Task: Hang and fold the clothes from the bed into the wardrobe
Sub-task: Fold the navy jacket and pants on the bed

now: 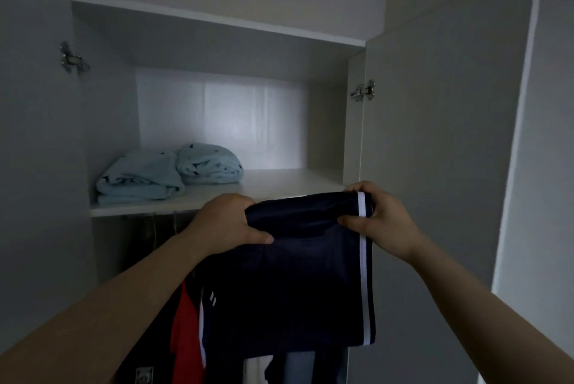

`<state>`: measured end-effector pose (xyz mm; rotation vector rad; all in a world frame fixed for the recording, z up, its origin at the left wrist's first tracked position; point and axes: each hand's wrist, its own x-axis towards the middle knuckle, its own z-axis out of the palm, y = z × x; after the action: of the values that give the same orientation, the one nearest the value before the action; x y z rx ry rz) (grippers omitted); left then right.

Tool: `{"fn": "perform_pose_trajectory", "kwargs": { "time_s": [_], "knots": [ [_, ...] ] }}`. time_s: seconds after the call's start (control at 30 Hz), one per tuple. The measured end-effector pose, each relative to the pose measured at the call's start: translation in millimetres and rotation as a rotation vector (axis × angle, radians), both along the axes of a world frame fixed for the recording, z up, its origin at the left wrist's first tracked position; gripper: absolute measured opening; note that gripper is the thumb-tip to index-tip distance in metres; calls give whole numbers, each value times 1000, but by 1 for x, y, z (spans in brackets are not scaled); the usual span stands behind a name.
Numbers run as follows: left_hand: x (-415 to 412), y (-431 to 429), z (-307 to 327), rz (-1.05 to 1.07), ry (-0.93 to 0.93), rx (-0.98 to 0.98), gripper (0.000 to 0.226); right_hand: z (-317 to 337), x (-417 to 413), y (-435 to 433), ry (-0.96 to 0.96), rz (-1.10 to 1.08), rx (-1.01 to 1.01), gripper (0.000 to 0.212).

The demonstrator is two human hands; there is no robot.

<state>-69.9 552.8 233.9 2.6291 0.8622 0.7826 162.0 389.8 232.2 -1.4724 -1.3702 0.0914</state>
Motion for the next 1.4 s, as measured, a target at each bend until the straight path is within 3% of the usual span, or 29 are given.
{"fn": "perform_pose_trajectory", "kwargs": {
  "time_s": [0.37,0.73,0.83,1.0,1.13,1.3,1.4],
  "knots": [
    [106,155,73,14,-104,99,56,80,118,173,-77,38,26,40],
    [182,314,147,5,-187,166,41,151,192,329,-162,-22,118,40],
    [199,347,163,83,-209,268,39,169,208,367,-183,-25,146,39],
    [225,384,180,217,-280,547,33,178,224,419,-200,-54,357,33],
    [235,391,145,172,-237,630,39,140,241,424,-359,-111,364,40],
    [238,366,52,-21,34,343,40,49,258,398,-482,-51,19,43],
    [236,342,9,6,165,334,46,17,261,379,-477,41,-113,42]
  ]
}}
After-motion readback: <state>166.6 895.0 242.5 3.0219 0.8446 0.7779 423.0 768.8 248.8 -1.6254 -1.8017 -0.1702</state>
